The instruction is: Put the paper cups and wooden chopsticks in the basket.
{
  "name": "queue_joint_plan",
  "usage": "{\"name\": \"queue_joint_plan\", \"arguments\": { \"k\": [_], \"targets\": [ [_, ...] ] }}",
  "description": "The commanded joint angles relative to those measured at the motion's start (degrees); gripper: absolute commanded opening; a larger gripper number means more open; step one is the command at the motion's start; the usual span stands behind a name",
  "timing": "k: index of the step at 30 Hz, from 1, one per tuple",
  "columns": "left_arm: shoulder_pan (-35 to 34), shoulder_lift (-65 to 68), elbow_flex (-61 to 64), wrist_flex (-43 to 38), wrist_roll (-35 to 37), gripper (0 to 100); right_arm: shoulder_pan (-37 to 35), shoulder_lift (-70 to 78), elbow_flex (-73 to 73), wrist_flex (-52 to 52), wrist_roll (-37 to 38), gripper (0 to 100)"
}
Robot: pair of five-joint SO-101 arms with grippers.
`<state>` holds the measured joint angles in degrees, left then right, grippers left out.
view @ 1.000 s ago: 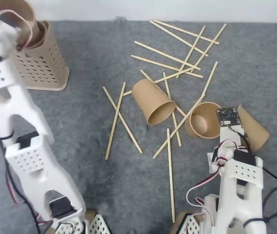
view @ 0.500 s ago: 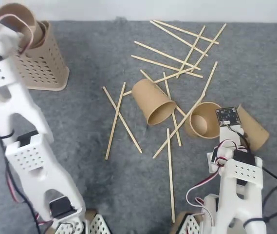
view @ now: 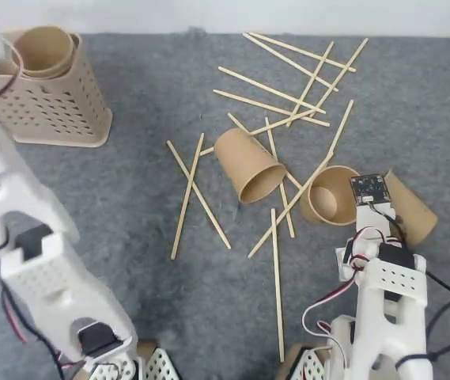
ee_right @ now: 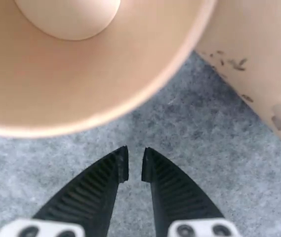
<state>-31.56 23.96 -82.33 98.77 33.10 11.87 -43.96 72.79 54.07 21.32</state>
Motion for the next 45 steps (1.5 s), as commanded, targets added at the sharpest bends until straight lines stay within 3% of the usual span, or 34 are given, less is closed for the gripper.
{"name": "queue_joint_plan", "arguments": {
  "k": [1,7,14,20,24,27,38,42,45],
  "targets": [
    [-0.1,-12.5,13.8,1.9,-2.7,20,0.0,-1.8,-0.4,-1.0,1.1,6.5],
    [3.2,-31.5,37.7,1.8,-3.0,20,-0.2,-1.9,-2.0,-0.4,1.1,6.6],
    [3.7,-50.7,71.7,-1.1,-7.3,20,0.2,-1.8,-16.7,12.2,1.1,7.0],
    [1.8,-65.4,107.4,-16.3,-16.7,20,-0.2,-1.2,-35.4,26.9,0.4,15.4],
    [-1.2,-75.0,128.2,-30.3,-21.1,20,-0.2,-1.1,-40.8,27.9,-3.3,15.8],
    [-1.8,-79.8,140.4,-36.6,-25.8,20,-1.0,-1.1,-41.8,27.1,-6.4,15.8],
    [-2.0,-81.7,156.4,-41.4,-43.7,20,-6.0,10.7,-41.8,20.2,-19.3,15.9],
    [-2.1,-81.8,162.3,-49.5,-45.4,20,-6.0,15.6,-41.8,17.0,-20.7,15.9],
    [-2.1,-81.9,162.2,-49.5,-45.4,20,-6.0,19.0,-41.8,14.1,-22.3,15.6]
  ]
}}
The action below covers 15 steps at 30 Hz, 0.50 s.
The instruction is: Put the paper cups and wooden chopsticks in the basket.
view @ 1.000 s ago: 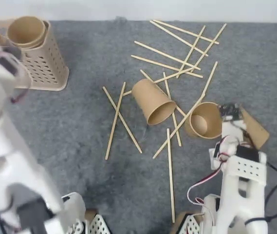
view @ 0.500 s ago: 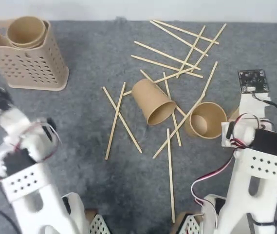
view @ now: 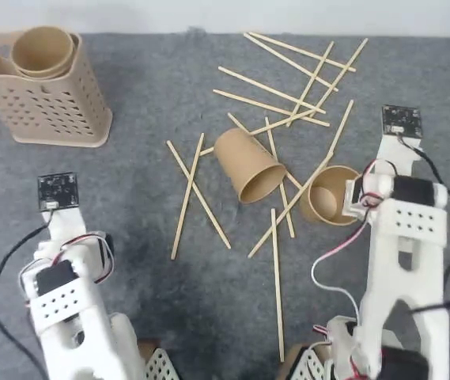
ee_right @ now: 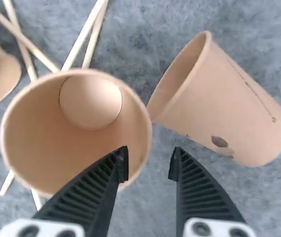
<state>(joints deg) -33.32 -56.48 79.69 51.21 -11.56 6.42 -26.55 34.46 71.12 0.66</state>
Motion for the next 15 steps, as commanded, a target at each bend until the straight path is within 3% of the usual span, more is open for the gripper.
{"name": "queue_joint_plan", "arguments": {
  "k": [1,5,10,15],
  "targets": [
    [-0.4,-1.5,0.2,-1.6,-0.7,20,-0.7,2.9,-3.4,-3.8,-2.0,15.5],
    [-0.4,-1.5,0.2,-1.1,-0.7,20,-1.1,6.8,-3.5,-6.1,-2.0,14.7],
    [-0.4,-1.5,0.2,-1.1,-0.7,20,-1.1,7.9,-3.5,-9.1,-1.6,0.0],
    [-0.4,-1.5,0.2,-1.0,-0.7,20,-1.1,7.5,-7.0,-6.5,-1.7,0.8]
  ]
}}
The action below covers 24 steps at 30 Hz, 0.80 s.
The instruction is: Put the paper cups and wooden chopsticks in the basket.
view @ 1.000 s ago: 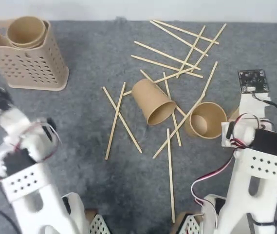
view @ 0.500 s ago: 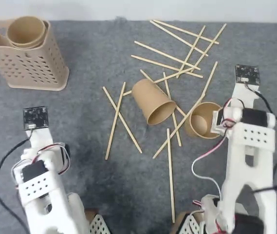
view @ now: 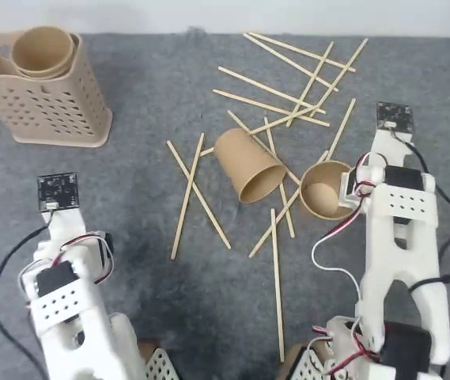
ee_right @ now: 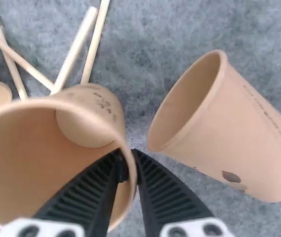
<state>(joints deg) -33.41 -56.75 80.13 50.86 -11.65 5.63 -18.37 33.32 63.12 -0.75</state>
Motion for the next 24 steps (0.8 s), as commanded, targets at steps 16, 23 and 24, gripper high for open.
{"name": "queue_joint_plan", "arguments": {
  "k": [16,23,24],
  "targets": [
    [-2.0,-1.2,-0.3,-0.5,-0.6,20,-22.3,0.0,-52.7,29.1,0.2,0.8],
    [-2.0,-1.2,-0.3,-0.4,-0.6,20,-36.2,0.0,-56.3,19.5,9.2,0.8],
    [-2.0,-1.2,-0.3,-0.4,-0.6,20,-37.6,0.0,-56.3,16.9,9.9,0.8]
  ]
}}
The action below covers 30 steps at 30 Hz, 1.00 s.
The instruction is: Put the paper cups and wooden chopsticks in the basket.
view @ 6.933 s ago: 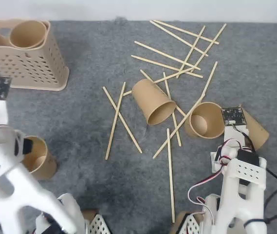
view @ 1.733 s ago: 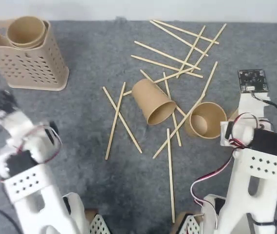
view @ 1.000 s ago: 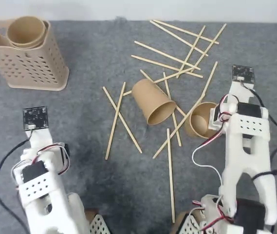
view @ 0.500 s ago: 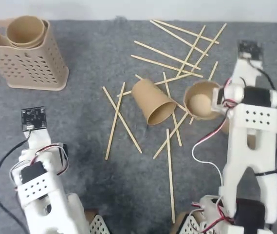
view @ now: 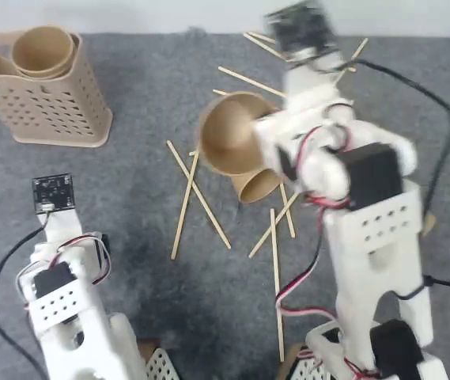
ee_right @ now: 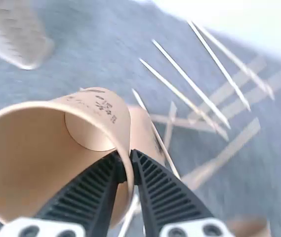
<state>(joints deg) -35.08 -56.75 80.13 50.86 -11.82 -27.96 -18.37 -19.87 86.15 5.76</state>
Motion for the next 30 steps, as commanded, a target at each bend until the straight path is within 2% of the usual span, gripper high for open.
{"name": "queue_joint_plan", "arguments": {
  "k": [1,6,15,17,21,23,30],
  "targets": [
    [-0.4,-1.2,-0.3,-0.4,-0.4,20,-5.2,0.5,-3.1,-8.7,4.0,0.8],
    [-0.3,-1.2,-0.3,-0.4,-0.4,20,-9.5,7.1,-5.5,-18.5,6.9,0.8],
    [0.0,-1.2,-0.3,-0.8,-0.4,20,-14.4,28.4,-26.8,-22.7,11.2,0.8],
    [0.0,-1.2,-0.4,-0.9,-0.4,20,-14.9,33.5,-31.8,-20.5,11.0,0.8],
    [-0.9,-1.2,-1.0,-1.8,-0.4,20,-15.3,40.6,-37.6,-5.2,8.2,0.8],
    [-4.3,-1.2,-2.1,-2.8,0.0,20,-15.3,43.3,-39.1,0.7,7.0,0.8],
    [-17.8,-1.1,-4.7,-11.2,17.2,20,-15.5,50.4,-39.9,9.2,3.4,0.8]
  ]
}}
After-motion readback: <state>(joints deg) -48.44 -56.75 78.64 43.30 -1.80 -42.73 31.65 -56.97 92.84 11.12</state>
